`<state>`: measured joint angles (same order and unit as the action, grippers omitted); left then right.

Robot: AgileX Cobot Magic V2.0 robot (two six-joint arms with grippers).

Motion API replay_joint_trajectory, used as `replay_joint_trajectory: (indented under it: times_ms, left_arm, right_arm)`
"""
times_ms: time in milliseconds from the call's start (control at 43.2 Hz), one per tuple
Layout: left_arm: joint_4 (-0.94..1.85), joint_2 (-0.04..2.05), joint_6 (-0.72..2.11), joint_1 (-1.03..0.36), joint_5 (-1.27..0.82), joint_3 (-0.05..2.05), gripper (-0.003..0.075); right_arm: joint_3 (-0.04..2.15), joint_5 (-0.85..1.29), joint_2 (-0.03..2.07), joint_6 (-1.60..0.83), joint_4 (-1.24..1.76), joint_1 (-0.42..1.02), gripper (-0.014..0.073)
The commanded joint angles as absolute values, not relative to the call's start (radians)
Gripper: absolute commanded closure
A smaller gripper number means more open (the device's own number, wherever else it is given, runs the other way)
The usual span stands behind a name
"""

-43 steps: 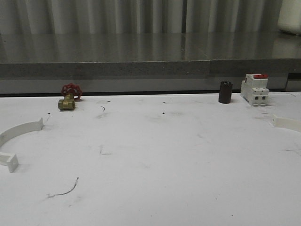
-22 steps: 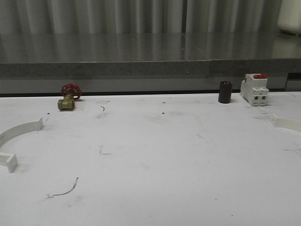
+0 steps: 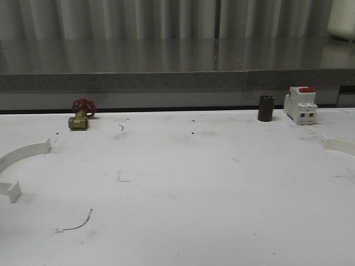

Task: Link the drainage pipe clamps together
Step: 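Lower the left gripper onto the clamp half nearest it and close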

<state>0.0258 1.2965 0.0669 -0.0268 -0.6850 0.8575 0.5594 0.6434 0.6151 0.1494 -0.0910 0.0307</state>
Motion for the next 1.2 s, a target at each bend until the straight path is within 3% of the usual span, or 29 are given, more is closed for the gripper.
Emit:
replay_joint_trajectory:
  times_ms: [0, 833, 1180]
  left_arm:
    - [0.036, 1.361, 0.055, -0.033, -0.656, 0.935, 0.0248]
    - [0.0, 1.902, 0.146, -0.13, -0.73, 1.31, 0.026]
    - [0.0, 1.903, 0.146, -0.13, -0.733, 1.31, 0.0631]
  right_arm:
    - [0.591, 0.585, 0.622, 0.145, -0.101, 0.026, 0.0179]
    - [0.591, 0.585, 0.622, 0.145, -0.101, 0.026, 0.0179]
    - [0.591, 0.585, 0.622, 0.145, -0.101, 0.026, 0.0179]
